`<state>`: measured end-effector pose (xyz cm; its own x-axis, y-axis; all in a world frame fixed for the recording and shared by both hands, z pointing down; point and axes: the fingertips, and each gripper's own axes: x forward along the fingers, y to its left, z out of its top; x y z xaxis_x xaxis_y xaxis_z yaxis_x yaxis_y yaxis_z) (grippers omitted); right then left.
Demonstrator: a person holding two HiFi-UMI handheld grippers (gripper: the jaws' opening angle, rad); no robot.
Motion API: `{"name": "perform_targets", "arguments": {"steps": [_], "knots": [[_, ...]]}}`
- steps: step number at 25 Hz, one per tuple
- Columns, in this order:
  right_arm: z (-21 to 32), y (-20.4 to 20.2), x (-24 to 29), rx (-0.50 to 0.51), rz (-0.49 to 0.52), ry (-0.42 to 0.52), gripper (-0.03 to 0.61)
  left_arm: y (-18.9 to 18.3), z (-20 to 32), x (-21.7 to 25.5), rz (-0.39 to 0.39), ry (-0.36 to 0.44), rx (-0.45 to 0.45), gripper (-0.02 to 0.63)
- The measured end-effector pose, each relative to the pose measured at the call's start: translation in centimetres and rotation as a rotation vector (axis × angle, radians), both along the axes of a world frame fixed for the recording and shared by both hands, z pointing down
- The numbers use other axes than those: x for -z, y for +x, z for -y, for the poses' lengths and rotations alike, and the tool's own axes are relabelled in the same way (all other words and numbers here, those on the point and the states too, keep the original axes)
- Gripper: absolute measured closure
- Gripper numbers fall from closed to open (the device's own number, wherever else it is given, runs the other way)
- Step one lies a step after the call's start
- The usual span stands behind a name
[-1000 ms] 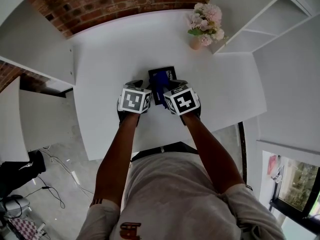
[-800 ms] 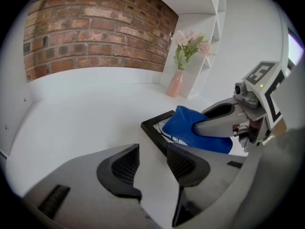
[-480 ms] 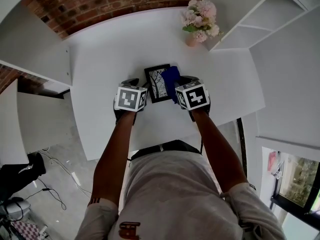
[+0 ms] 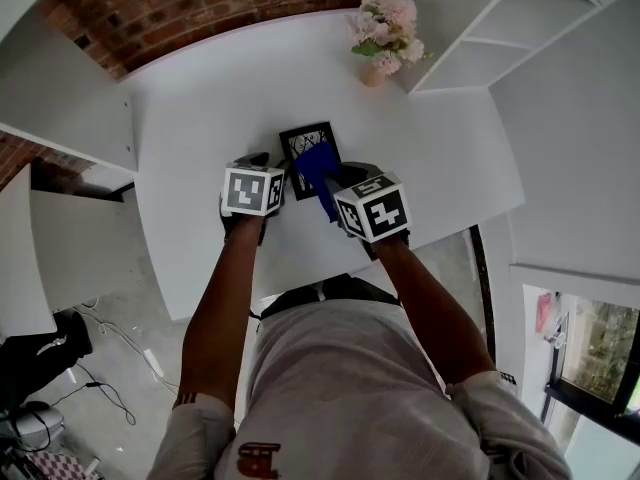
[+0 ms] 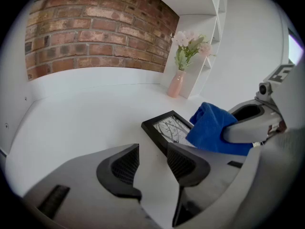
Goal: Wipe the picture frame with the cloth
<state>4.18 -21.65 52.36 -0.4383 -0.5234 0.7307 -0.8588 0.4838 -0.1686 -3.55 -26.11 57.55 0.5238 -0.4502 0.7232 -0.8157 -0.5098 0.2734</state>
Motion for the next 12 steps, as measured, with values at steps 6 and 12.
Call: {"name": "perform_targets", "arguments": {"steps": [6, 12], "knots": [[-2.0, -3.2, -1.9, 0.088, -0.022, -0.043, 0.502, 0.1, -0.1, 0.0, -0.002, -0.005, 0.0, 0.436], [-2.3, -3.6, -3.7, 0.115, -0.082, -0.071, 0.502, 0.1, -0.1, 0.0, -0.001, -0.006, 0.0, 0.436]]}}
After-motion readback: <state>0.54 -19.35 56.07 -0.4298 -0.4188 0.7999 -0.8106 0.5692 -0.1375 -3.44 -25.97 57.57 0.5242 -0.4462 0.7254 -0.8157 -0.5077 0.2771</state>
